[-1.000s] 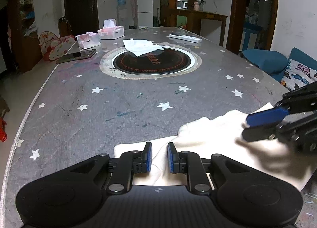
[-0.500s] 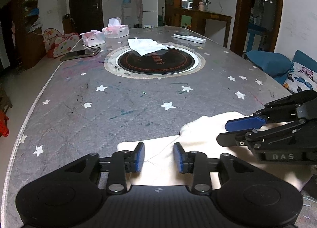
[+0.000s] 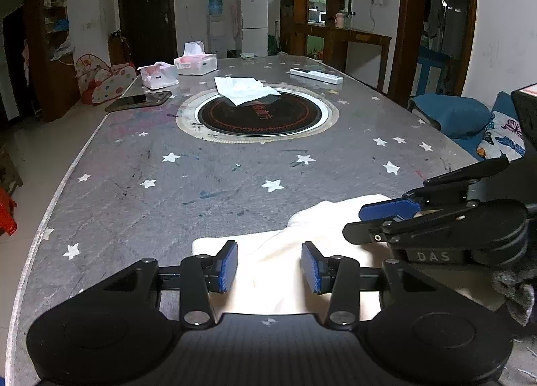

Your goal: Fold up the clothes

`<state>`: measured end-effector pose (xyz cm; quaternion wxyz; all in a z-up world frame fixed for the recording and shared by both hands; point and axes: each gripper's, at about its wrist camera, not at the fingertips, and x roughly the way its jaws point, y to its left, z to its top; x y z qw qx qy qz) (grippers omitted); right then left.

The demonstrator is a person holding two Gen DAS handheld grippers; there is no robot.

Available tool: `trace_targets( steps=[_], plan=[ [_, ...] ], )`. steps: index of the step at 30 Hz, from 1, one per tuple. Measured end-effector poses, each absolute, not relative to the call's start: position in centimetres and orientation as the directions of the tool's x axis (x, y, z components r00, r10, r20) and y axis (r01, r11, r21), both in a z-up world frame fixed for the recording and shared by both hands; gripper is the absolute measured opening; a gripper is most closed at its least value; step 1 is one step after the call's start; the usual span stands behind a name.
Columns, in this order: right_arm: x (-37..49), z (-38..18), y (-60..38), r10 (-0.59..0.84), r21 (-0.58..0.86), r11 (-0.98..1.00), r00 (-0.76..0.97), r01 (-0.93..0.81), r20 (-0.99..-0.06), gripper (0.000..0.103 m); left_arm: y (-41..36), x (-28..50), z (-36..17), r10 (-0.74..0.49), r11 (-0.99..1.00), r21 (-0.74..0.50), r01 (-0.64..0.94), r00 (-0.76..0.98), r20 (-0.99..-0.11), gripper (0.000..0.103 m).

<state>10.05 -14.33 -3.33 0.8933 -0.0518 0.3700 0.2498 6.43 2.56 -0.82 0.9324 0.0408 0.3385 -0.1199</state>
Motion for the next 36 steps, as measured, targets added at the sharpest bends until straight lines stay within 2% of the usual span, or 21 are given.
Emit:
trace_targets(
  steps=[11, 22, 36],
  plan=[
    [9.0, -1.9, -14.8, 0.416, 0.100, 0.873, 0.621, -0.478, -0.665, 0.024, 2.3, 4.8, -0.5, -0.193, 0.970, -0.010, 0.242, 0.745, -0.638, 0.045],
    [4.5, 0.1, -15.8, 0.461, 0.065, 0.829, 0.613, -0.555, -0.642, 0.024, 2.4, 3.1, -0.1, -0.172, 0.977, -0.013, 0.213, 0.751, -0.637, 0.046],
    [-0.4, -1.4, -15.2, 0.469, 0.003, 0.795, 0.612, -0.607, -0.637, 0.024, 2.3, 1.1, -1.1, -0.139, 0.984, -0.006, 0.177, 0.751, -0.646, 0.047]
  ],
)
